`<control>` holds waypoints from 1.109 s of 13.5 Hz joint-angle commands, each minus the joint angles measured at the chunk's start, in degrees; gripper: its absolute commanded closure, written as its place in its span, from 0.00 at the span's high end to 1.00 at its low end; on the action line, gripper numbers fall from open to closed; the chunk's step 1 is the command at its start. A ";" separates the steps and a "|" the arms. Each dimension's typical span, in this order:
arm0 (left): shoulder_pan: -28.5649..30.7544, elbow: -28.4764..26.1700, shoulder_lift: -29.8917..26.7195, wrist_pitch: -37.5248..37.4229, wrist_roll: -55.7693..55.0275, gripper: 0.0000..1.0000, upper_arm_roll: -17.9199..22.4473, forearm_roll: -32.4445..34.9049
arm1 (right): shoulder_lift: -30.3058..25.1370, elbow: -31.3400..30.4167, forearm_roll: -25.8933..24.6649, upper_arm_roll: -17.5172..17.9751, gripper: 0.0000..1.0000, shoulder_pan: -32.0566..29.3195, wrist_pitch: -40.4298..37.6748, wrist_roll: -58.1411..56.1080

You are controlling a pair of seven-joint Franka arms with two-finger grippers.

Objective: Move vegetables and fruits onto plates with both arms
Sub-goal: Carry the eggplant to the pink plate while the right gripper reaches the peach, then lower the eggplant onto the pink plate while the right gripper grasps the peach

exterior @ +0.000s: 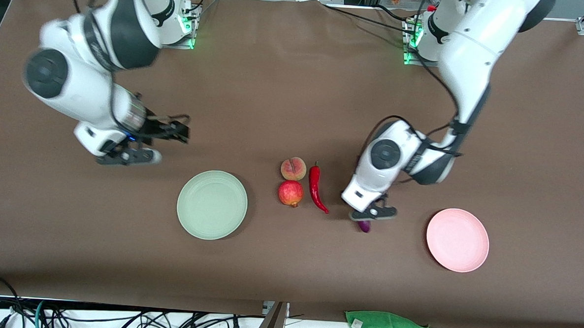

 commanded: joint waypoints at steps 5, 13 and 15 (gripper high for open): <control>8.37 7.43 -1.82 -9.59 27.80 0.00 6.20 -11.43 | 17.32 10.89 5.00 2.05 1.00 9.41 15.93 13.79; 10.23 3.30 -0.32 -8.19 39.18 0.00 13.85 -16.21 | 26.47 11.16 2.82 2.23 1.00 15.66 30.03 20.04; 10.23 2.42 0.12 -7.13 39.18 0.00 14.04 -16.29 | 27.18 11.16 2.64 2.15 1.00 16.89 30.11 20.65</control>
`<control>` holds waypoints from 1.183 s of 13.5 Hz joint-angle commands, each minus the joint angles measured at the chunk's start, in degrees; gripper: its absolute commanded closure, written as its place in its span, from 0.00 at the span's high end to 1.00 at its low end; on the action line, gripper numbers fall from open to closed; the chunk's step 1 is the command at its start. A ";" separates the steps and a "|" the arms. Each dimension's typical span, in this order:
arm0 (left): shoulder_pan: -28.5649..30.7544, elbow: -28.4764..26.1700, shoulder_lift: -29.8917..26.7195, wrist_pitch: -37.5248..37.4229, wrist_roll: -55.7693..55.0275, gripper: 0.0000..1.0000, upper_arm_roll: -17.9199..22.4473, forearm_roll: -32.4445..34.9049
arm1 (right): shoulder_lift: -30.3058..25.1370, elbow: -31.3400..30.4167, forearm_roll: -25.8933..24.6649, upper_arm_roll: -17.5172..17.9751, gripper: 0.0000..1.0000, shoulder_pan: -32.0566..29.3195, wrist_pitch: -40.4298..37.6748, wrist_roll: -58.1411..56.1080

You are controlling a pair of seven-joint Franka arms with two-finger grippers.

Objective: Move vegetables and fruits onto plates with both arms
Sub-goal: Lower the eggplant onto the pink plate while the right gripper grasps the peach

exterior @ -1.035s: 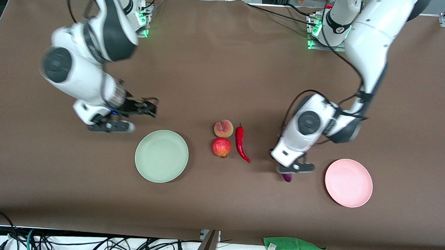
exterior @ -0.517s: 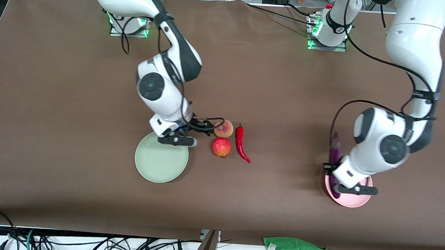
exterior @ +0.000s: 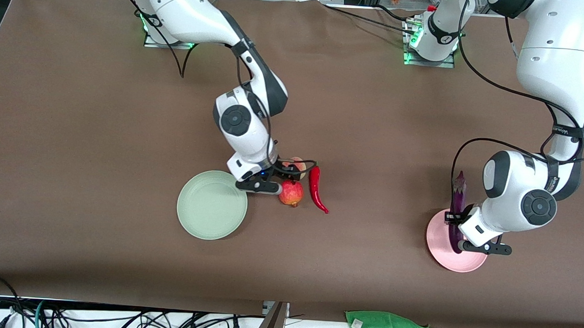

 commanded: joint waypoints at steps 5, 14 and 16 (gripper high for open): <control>-0.04 -0.95 1.59 1.73 1.71 0.00 1.09 -7.67 | 2.51 1.68 -1.20 -0.30 1.00 2.02 -0.11 2.40; -0.12 -0.15 3.17 8.24 1.71 0.17 1.18 -7.05 | 4.10 1.76 -1.20 -0.48 0.77 2.64 -0.63 2.93; -0.21 1.50 3.00 7.89 1.54 0.44 1.27 -7.05 | 3.58 1.76 -1.02 -0.56 0.46 2.29 -0.90 3.01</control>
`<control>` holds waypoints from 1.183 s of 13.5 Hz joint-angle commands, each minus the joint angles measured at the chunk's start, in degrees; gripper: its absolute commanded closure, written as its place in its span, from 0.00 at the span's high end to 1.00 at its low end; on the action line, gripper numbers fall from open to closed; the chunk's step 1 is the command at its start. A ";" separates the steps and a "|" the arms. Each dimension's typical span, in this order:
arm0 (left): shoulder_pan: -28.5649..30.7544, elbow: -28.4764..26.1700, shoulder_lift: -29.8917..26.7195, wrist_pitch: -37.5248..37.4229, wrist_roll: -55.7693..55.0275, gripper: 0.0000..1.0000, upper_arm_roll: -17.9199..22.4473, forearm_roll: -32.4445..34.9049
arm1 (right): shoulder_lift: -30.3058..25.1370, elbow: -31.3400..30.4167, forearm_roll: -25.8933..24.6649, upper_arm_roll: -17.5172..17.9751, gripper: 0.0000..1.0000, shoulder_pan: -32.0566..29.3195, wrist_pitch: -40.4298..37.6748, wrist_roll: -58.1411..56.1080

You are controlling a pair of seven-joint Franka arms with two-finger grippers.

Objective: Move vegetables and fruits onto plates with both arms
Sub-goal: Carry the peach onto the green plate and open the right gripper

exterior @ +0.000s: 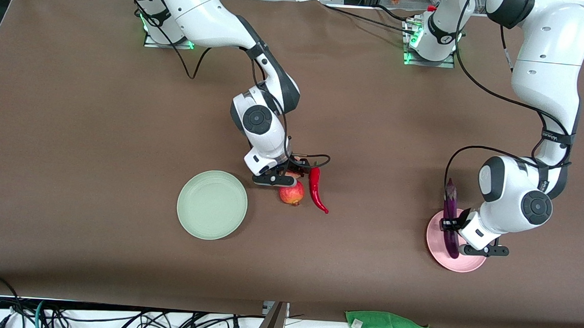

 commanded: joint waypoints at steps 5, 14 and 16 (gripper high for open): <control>-0.17 3.97 -0.02 -0.58 1.76 1.00 0.40 -1.30 | -2.32 9.97 -0.38 -4.03 0.26 -4.75 -24.75 -2.04; -2.45 4.33 -2.82 -4.53 -10.68 1.00 -5.30 -1.04 | -5.93 7.98 -3.01 -8.08 0.40 -16.02 -30.78 -24.19; -3.59 4.15 -2.92 -4.98 -18.95 1.00 -8.64 -0.77 | -5.58 7.00 -3.45 -8.08 0.56 -16.37 -29.19 -24.28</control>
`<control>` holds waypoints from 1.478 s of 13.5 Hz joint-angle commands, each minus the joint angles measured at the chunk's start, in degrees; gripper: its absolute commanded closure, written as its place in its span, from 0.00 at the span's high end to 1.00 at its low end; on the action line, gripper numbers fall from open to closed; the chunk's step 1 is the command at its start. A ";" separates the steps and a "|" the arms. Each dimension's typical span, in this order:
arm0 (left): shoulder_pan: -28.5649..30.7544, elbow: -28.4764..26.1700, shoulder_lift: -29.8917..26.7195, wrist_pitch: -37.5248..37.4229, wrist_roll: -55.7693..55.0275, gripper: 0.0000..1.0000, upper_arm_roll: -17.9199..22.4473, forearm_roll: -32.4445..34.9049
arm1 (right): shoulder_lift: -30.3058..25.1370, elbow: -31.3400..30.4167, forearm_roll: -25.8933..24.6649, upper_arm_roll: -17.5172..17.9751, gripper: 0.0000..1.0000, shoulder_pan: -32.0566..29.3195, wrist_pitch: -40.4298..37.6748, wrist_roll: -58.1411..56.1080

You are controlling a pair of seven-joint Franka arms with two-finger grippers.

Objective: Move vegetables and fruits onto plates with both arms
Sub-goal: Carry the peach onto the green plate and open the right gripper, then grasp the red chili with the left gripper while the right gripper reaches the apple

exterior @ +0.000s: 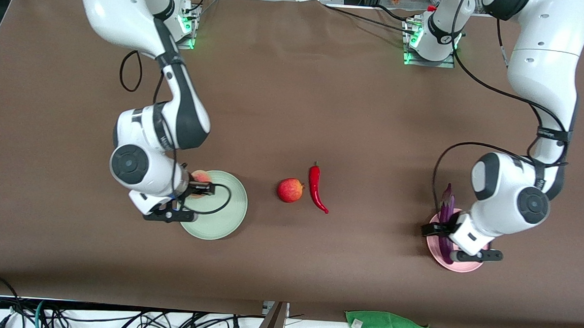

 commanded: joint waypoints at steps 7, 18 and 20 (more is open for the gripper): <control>-10.21 -1.35 0.29 -0.33 -14.75 1.00 -3.70 -0.71 | 0.26 0.08 -0.26 0.45 1.00 -0.29 0.82 0.32; -15.31 -10.57 1.44 10.39 -20.82 1.00 -9.86 -0.53 | 5.43 1.58 4.23 11.34 1.00 4.28 20.74 29.31; -15.84 -11.97 1.70 10.83 -20.83 1.00 -10.13 1.47 | 6.93 1.58 4.32 11.53 1.00 6.04 25.84 33.71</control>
